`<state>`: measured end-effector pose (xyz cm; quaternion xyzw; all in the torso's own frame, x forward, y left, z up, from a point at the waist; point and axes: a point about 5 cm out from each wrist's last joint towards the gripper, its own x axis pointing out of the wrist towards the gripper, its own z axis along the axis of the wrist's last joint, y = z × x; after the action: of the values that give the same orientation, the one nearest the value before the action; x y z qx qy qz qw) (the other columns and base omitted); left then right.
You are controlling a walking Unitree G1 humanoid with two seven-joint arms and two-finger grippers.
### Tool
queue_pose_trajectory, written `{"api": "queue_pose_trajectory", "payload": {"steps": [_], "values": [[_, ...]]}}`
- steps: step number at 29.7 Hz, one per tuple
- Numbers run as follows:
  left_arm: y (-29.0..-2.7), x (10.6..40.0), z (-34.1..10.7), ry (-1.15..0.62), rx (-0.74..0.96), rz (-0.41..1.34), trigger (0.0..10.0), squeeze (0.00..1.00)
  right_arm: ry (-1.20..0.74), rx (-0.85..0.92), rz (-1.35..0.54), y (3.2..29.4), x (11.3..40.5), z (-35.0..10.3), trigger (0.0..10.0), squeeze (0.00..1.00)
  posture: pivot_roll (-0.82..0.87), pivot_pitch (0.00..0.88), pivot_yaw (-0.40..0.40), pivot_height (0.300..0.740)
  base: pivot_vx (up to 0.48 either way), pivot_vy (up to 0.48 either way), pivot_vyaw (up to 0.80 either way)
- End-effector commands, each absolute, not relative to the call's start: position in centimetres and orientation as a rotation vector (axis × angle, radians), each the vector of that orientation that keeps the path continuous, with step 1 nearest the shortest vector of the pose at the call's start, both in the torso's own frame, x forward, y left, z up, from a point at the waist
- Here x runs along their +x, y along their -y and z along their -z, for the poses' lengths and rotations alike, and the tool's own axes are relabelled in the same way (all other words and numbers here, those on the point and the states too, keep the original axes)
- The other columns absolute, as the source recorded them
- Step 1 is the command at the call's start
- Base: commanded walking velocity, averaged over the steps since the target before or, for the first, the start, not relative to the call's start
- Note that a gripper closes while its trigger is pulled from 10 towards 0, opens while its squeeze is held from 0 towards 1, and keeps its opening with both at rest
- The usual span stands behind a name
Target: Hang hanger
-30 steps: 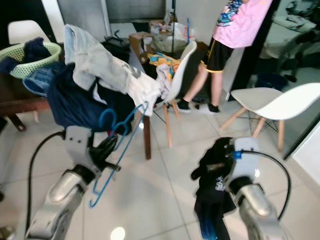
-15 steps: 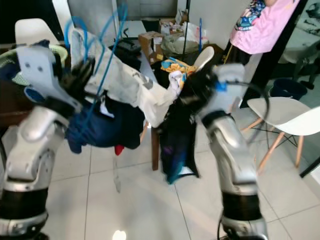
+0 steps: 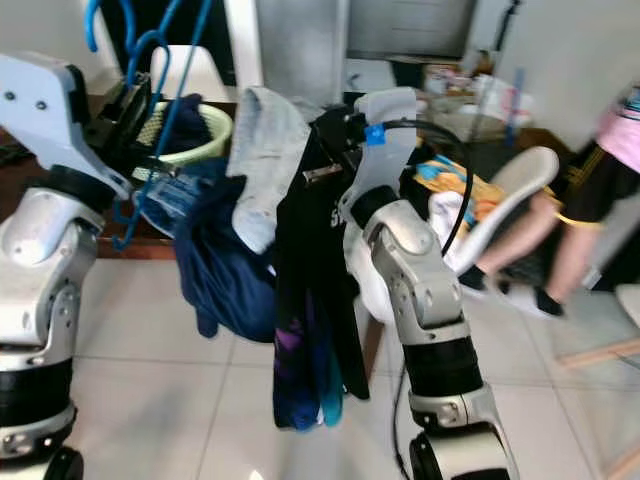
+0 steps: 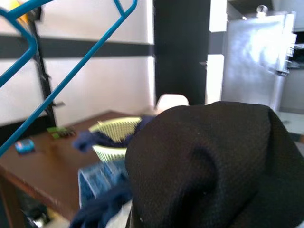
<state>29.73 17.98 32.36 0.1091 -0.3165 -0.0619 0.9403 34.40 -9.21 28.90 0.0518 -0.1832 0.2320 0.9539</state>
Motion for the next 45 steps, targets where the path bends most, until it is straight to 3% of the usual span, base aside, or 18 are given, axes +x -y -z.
{"api": "queue_pose_trajectory", "payload": {"steps": [1, 8, 13, 17, 23, 27, 29, 31, 32, 34, 35, 37, 38, 39, 41, 44, 45], "values": [[-16.8, 29.8, -31.9, 0.627, 0.213, 0.154, 10.0, 0.0, 0.431, 0.129, -0.438, 10.0, 34.9, -30.7, 10.0, 0.0, 0.09, 0.027, -0.06, 0.74, 0.48, 0.0, 0.0], [-15.1, 29.8, -30.9, 0.601, 0.171, 0.197, 10.0, 0.0, 0.529, 0.179, -0.462, 10.9, 35.6, -34.9, 10.0, 0.0, 0.09, 0.023, -0.064, 0.74, 0.48, 0.0, 0.0], [-14.5, 29.9, -30.3, 0.586, 0.156, 0.209, 10.0, 0.0, 0.72, 0.248, -0.497, 11.5, 35.4, -42.8, 10.0, 0.0, 0.09, 0.014, -0.074, 0.74, 0.48, 0.0, 0.0], [-14.2, 29.9, -30.2, 0.584, 0.146, 0.211, 10.0, 0.0, 0.81, 0.293, -0.526, 10.8, 34.7, -47.1, 10.0, 0.0, 0.09, 0.011, -0.076, 0.74, 0.48, 0.0, 0.0], [-13.8, 29.6, -30.6, 0.601, 0.128, 0.212, 10.0, 0.0, 0.854, 0.324, -0.531, 9.4, 34.5, -49.3, 10.0, 0.0, 0.1, 0.011, -0.081, 0.74, 0.48, 0.0, 0.0], [-14.2, 29.4, -31.3, 0.629, 0.12, 0.192, 10.0, 0.0, 0.719, 0.29, -0.552, 8.0, 36.2, -46.7, 10.0, 0.0, 0.1, 0.017, -0.081, 0.74, 0.48, 0.0, 0.0], [-14.6, 29.3, -31.8, 0.651, 0.099, 0.162, 10.0, 0.0, 0.469, 0.176, -0.687, 4.9, 37.6, -40.6, 10.0, 0.0, 0.09, 0.019, -0.077, 0.74, 0.296, 0.0, 0.0], [-14.6, 29.3, -31.8, 0.651, 0.099, 0.162, 10.0, 0.0, 0.469, 0.176, -0.687, 4.9, 37.6, -40.6, 10.0, 0.0, 0.09, 0.019, -0.077, 0.74, 0.296, 0.0, 0.0], [-14.7, 29.3, -32.0, 0.656, 0.098, 0.15, 10.0, 0.0, 0.341, 0.073, -0.749, 3.4, 37.6, -36.5, 10.0, 0.0, 0.09, 0.023, -0.076, 0.74, 0.0, 0.0, 0.0], [-14.7, 29.3, -32.0, 0.656, 0.098, 0.15, 10.0, 0.0, 0.341, 0.073, -0.749, 3.4, 37.6, -36.5, 10.0, 0.0, 0.09, 0.023, -0.076, 0.74, 0.0, 0.0, 0.0], [-14.8, 29.3, -32.1, 0.658, 0.098, 0.138, 10.0, 0.0, 0.228, -0.006, -0.79, 2.4, 37.3, -32.5, 10.0, 0.0, 0.08, 0.028, -0.073, 0.74, 0.0, 0.0, 0.0], [-14.8, 29.3, -32.1, 0.658, 0.098, 0.138, 10.0, 0.0, 0.228, -0.006, -0.79, 2.4, 37.3, -32.5, 10.0, 0.0, 0.08, 0.028, -0.073, 0.74, 0.0, 0.0, 0.0], [-14.8, 29.3, -32.2, 0.662, 0.103, 0.13, 10.0, 0.0, 0.122, -0.059, -0.8, 2.3, 37.0, -29.0, 10.0, 0.0, 0.08, 0.028, -0.075, 0.74, 0.0, 0.0, 0.0], [-14.8, 29.3, -32.2, 0.662, 0.103, 0.13, 10.0, 0.0, 0.122, -0.059, -0.8, 2.3, 37.0, -29.0, 10.0, 0.0, 0.08, 0.028, -0.075, 0.74, 0.0, 0.0, 0.0], [-14.7, 29.3, -32.3, 0.665, 0.107, 0.123, 10.0, 0.0, 0.017, -0.142, -0.749, 3.5, 36.9, -24.7, 10.0, 0.0, 0.08, 0.023, -0.08, 0.74, 0.0, 0.0, 0.0], [-14.7, 29.3, -32.3, 0.665, 0.105, 0.123, 10.0, 0.0, -0.026, -0.147, -0.708, 4.8, 36.9, -22.9, 10.0, 0.0, 0.08, 0.019, -0.082, 0.74, 0.0, 0.0, 0.0], [-14.6, 29.3, -32.3, 0.665, 0.102, 0.123, 10.0, 0.0, -0.051, -0.138, -0.704, 5.2, 36.7, -22.2, 10.0, 0.22, 0.08, 0.019, -0.082, 0.74, 0.0, 0.0, 0.0]]}}
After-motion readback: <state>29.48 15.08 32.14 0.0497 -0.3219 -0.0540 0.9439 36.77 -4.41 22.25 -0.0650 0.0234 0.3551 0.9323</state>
